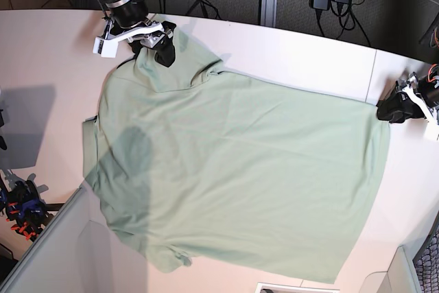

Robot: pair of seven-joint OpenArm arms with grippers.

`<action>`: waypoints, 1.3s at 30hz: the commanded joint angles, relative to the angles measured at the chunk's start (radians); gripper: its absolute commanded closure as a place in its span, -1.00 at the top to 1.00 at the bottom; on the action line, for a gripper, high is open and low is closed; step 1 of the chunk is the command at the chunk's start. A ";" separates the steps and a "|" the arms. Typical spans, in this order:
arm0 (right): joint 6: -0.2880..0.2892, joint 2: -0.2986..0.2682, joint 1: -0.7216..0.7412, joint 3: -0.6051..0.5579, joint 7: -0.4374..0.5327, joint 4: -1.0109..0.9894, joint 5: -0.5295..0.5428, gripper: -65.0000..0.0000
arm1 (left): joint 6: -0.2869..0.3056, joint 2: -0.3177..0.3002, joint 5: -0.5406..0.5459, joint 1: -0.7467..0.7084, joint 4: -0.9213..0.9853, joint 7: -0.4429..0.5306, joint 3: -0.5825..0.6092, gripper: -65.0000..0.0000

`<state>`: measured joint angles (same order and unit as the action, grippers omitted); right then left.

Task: Fold the T-shirt properly
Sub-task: 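Pull the grasped hem corners apart to straighten the shirt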

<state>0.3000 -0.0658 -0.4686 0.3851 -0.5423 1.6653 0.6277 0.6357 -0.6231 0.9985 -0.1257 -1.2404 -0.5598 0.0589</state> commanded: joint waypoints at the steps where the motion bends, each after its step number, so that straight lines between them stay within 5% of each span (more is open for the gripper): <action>1: -0.034 0.003 -0.022 0.001 -0.087 -0.008 -0.049 0.23 | -0.010 -0.006 -0.044 -0.013 0.005 -0.039 0.008 -0.40; 7: -0.034 0.002 -0.022 0.001 -0.087 -0.008 -0.048 -1.00 | -0.009 -0.006 -0.074 -0.013 0.005 0.059 0.008 -0.65; 11: -0.034 0.002 -0.021 0.010 -0.083 -0.008 -0.048 -1.00 | -0.009 -0.006 -0.116 -0.010 0.005 0.092 0.008 -1.00; 17: -0.015 0.000 -0.020 0.074 -0.100 0.007 -0.018 -1.00 | 0.062 -0.006 -0.172 -0.002 0.005 0.089 -0.034 -1.00; 28: 0.023 -0.039 -0.079 0.200 -0.170 0.116 0.141 -1.00 | 0.062 -0.045 0.123 -0.053 -0.083 -0.114 -0.165 -1.00; 39: 0.038 -0.039 -0.034 0.254 -0.164 0.296 0.158 -1.00 | 0.062 -0.064 0.142 -0.044 -0.243 -0.119 -0.188 -1.00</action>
<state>0.3286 -0.0967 -0.5041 0.6331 -0.7273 1.9446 0.7696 0.6827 -0.6651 1.1210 -0.1814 -1.4708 -0.6975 -0.1192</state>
